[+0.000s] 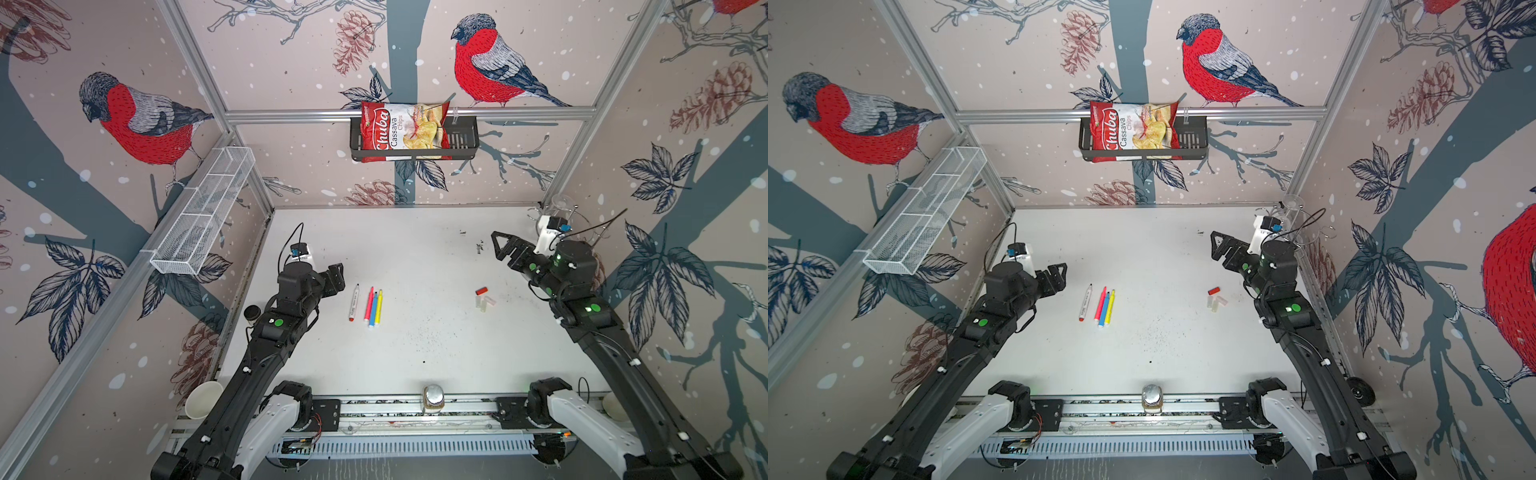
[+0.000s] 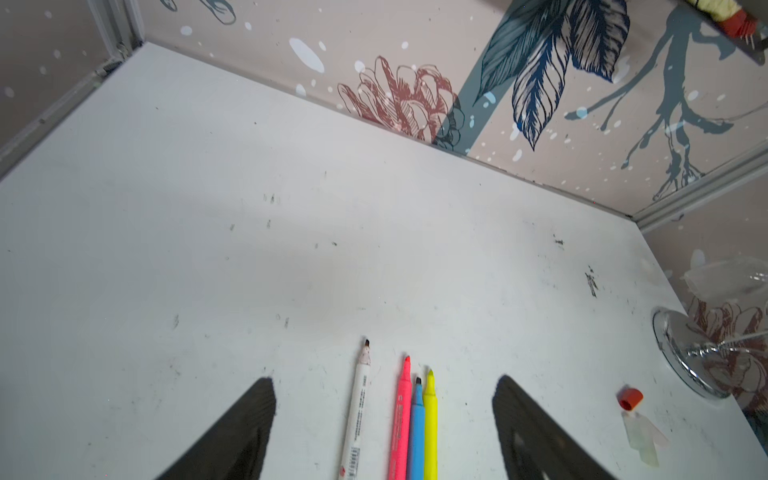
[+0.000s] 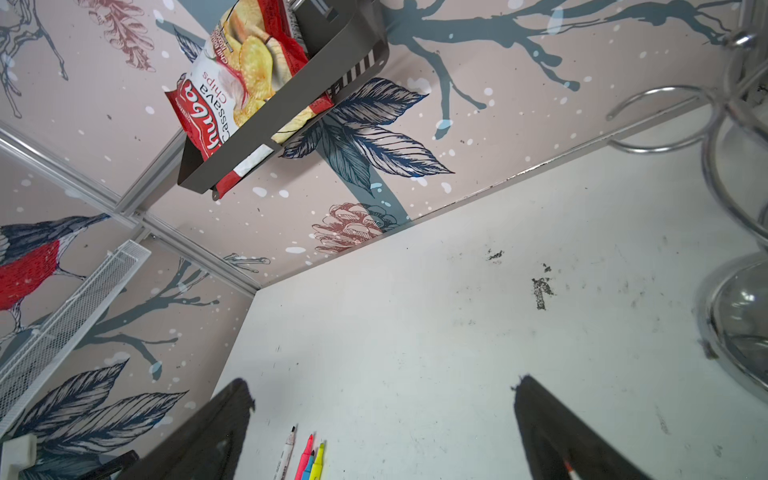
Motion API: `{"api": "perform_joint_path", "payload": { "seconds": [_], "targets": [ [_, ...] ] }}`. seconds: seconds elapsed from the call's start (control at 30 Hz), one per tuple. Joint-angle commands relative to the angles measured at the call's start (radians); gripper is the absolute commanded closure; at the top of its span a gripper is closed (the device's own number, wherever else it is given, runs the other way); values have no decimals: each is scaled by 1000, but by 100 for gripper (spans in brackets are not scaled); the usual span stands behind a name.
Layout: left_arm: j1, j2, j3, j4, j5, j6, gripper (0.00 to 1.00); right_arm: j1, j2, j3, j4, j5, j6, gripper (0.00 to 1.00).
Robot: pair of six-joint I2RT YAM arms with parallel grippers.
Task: Insert the pens into the pen caps
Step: 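Reach the left gripper down to the white marker while the right arm rises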
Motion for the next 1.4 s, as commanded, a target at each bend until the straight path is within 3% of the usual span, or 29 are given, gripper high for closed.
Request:
{"api": "perform_joint_path", "payload": {
  "seconds": [0.0, 0.23, 0.4, 0.53, 0.8, 1.37],
  "targets": [
    [-43, -3, -15, -30, 14, -22, 18, 39, 23, 41, -147, 29, -33, 1],
    [-52, 82, -52, 14, 35, -49, 27, 121, 47, 38, -292, 139, -30, 1],
    [-52, 126, -59, 54, 15, -47, 28, 134, -9, -31, -271, 157, -28, 1],
    [-54, 182, -66, 77, 23, -68, 30, 132, 54, 4, -287, 176, -21, 1],
    [-56, 285, -65, 84, 18, -67, 34, 133, 131, 17, -315, 312, 101, 1],
    [-134, 477, -54, 95, -50, -98, 40, 134, 137, -44, -240, 213, 54, 1]
  ]
}}
